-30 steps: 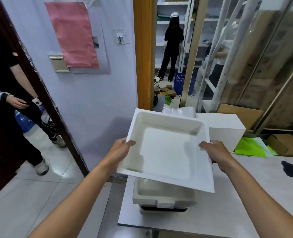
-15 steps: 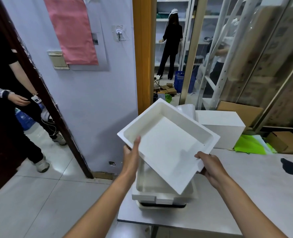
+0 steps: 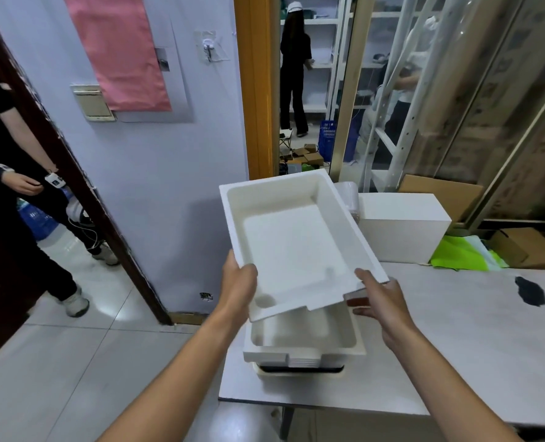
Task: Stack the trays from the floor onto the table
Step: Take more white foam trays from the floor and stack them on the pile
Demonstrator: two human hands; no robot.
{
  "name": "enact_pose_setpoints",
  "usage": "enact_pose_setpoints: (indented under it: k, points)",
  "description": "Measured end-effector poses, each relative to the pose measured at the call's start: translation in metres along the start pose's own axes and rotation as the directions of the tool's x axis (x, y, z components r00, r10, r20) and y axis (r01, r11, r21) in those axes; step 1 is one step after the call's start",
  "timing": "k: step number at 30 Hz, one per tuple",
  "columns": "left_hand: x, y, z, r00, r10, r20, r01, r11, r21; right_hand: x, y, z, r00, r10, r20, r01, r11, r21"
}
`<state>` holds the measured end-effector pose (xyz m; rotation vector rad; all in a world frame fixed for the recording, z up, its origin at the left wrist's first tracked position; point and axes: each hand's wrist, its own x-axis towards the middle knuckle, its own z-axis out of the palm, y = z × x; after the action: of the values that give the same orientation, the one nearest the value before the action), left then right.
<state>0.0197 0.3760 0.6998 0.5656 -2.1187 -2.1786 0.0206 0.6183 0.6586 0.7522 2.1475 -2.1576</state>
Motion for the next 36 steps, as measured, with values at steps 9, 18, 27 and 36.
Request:
enact_pose_setpoints:
  k: [9,18,27,36]
  points:
    - [0.019,0.014,-0.030,0.972,-0.166,0.169,0.136,0.975,0.178,0.007,-0.019,-0.010,0.984,-0.143,0.109,0.175,0.906,-0.386]
    - [0.022,-0.030,-0.025,0.931,-0.337,0.138,0.314,0.935,0.165,0.018,0.004,-0.013,0.990,-0.050,0.135,0.120,0.802,-0.586]
    - [0.039,-0.078,-0.028,0.916,-0.389,0.103,0.373,0.916,0.148,0.034,0.020,-0.010,0.994,0.020,0.110,0.047,0.815,-0.578]
    - [0.037,-0.075,-0.026,0.931,-0.342,0.130,0.305,0.921,0.242,0.051,0.029,-0.003,0.992,0.091,0.090,-0.028,0.841,-0.540]
